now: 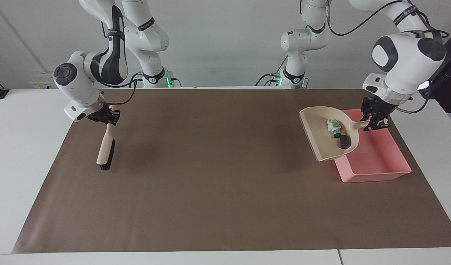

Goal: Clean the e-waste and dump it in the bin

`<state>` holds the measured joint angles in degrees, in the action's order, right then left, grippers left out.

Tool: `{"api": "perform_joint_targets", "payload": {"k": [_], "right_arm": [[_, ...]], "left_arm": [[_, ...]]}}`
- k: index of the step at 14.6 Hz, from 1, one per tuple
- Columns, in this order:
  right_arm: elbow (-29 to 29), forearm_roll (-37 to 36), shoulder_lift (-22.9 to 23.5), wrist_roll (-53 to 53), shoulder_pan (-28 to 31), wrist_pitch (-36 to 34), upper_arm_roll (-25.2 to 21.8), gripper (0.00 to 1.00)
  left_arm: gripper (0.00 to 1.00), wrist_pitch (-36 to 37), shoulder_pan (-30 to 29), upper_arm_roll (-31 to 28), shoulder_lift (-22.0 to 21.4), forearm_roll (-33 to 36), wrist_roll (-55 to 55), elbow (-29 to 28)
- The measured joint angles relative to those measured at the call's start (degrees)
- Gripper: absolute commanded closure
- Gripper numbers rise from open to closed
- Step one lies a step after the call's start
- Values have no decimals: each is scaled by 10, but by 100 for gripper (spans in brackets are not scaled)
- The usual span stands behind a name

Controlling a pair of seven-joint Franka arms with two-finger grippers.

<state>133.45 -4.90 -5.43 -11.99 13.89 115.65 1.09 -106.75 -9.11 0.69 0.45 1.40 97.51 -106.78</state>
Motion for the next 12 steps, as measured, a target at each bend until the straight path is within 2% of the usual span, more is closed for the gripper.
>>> {"api": "perform_joint_targets", "payload": {"k": [3,5,6,8,10,12], "right_arm": [[16,0,0,-16,14,12,1,97],[30,0,0,-24,22,34,1,91],[36,0,0,-29,26,42,1,84],[45,0,0,-34,31,52,1,49],[47,0,0,-35,32,54,1,0],[43,0,-1,-35,31,54,3,0]], "left_arm": [[100,13,-69,-1,17,-8,74,36],[100,13,-96,-3,29,-3,96,59],[100,10,-100,-4,34,13,98,65],[100,-2,-100,-6,42,63,97,72],[100,-17,-100,-11,46,88,97,75],[100,-32,-100,-17,48,125,90,75]]}}
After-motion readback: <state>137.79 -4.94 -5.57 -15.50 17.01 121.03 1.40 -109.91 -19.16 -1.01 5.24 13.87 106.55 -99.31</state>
